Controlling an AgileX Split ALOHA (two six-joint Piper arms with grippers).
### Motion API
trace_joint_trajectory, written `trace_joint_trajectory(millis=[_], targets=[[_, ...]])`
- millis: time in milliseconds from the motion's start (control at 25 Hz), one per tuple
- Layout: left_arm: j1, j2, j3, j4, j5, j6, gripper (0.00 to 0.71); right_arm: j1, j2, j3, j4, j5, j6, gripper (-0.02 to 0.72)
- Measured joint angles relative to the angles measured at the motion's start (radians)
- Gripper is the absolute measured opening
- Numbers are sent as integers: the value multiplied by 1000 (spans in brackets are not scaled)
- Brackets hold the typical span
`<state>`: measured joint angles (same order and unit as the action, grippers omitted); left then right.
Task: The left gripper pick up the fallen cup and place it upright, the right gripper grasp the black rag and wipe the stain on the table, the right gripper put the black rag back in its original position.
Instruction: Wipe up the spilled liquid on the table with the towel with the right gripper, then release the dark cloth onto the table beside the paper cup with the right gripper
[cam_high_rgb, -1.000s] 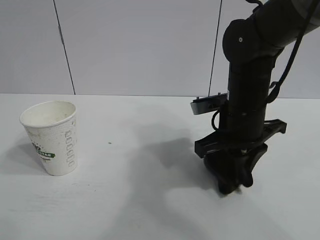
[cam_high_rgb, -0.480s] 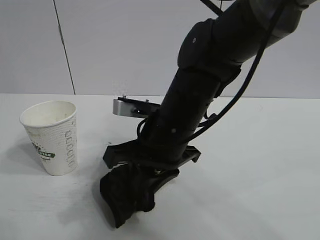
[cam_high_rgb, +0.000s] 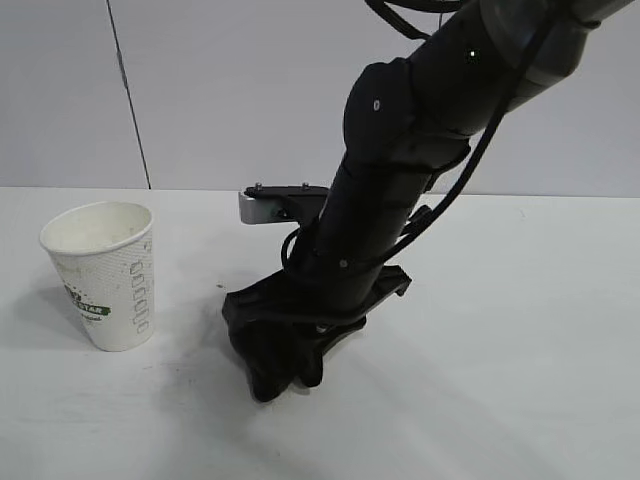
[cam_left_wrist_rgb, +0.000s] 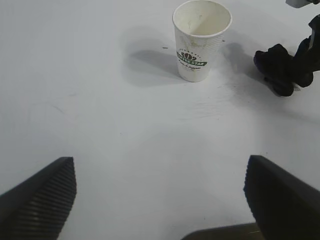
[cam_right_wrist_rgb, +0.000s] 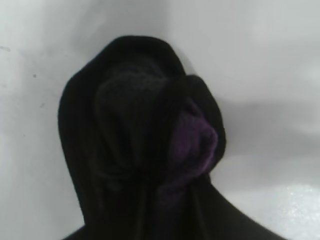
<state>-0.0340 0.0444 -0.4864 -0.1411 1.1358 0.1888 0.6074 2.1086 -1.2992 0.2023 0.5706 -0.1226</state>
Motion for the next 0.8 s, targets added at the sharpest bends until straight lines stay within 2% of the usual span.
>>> trace_joint_trajectory(millis=[200,280,360,440,520,720,800], targets=[[0,0,0,0,0,0,654,-84,-28,-3,-194,138,147,106],[0,0,0,0,0,0,654,-150,-42,-3,-243,195,182,106],[0,0,0,0,0,0,654,-209,-59,-4,-262,252,197,106],[0,0,0,0,0,0,654,-255,-77,-9,-254,295,197,106],[0,0,0,0,0,0,654,-273,-98,-11,-221,319,178,106],[0,0,0,0,0,0,654,-275,-131,-11,-97,340,96,108],[0,0,0,0,0,0,654,-275,-137,-11,-69,343,82,162]])
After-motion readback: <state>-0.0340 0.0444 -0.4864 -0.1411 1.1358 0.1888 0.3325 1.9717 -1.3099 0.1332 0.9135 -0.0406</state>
